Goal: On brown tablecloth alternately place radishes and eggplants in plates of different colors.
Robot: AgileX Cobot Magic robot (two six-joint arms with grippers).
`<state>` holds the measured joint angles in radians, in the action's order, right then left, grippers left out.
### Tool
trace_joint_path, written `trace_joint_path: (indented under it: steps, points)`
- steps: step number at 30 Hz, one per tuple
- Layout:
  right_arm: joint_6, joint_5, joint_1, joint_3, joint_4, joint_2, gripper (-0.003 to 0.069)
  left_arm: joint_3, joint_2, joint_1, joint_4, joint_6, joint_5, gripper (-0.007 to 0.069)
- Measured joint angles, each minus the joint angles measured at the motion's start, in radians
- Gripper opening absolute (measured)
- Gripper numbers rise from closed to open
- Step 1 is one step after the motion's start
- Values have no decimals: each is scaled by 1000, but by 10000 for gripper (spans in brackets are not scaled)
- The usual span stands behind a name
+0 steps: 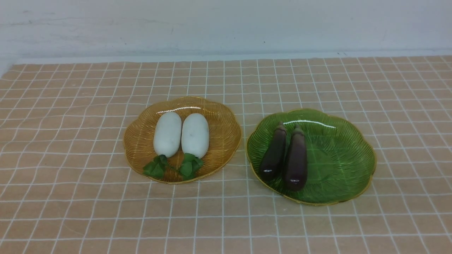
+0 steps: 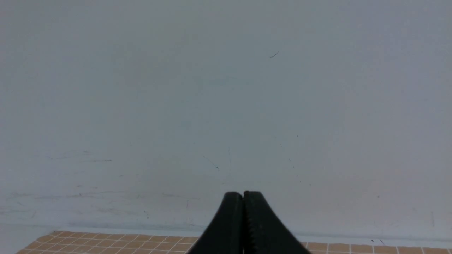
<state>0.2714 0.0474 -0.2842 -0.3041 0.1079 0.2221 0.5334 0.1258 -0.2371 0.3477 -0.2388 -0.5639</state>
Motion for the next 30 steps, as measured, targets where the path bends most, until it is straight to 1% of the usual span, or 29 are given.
trace_joint_path:
  steps: [8, 13, 16, 18, 20, 21, 22, 25, 30]
  points:
    - [0, 18, 0, 0, 2, 0, -15, -1, -15, 0, 20, -2, 5, -3]
    - [0, 22, 0, 0, 2, 0, -15, -11, -15, 0, 22, -8, 57, -3]
    - [0, 23, 0, 0, 2, 0, -15, -79, -21, 0, -35, -5, 159, -3]
    - [0, 24, 0, 0, 3, 0, -15, -157, -43, 14, -125, 29, 219, -3]
    - [0, 25, 0, 0, 3, 0, -15, -268, -86, 62, -227, 98, 264, -3]
    - [0, 25, 0, 0, 3, 0, -15, -276, -86, 66, -227, 110, 268, -3]
    - [0, 25, 0, 0, 3, 0, -15, -335, -112, 99, -266, 145, 282, -3]
    - [0, 25, 0, 0, 3, 0, -15, -417, -133, 145, -307, 172, 285, -3]
    - [0, 27, 0, 0, 3, 0, -15, -532, -138, 192, -327, 163, 282, -3]
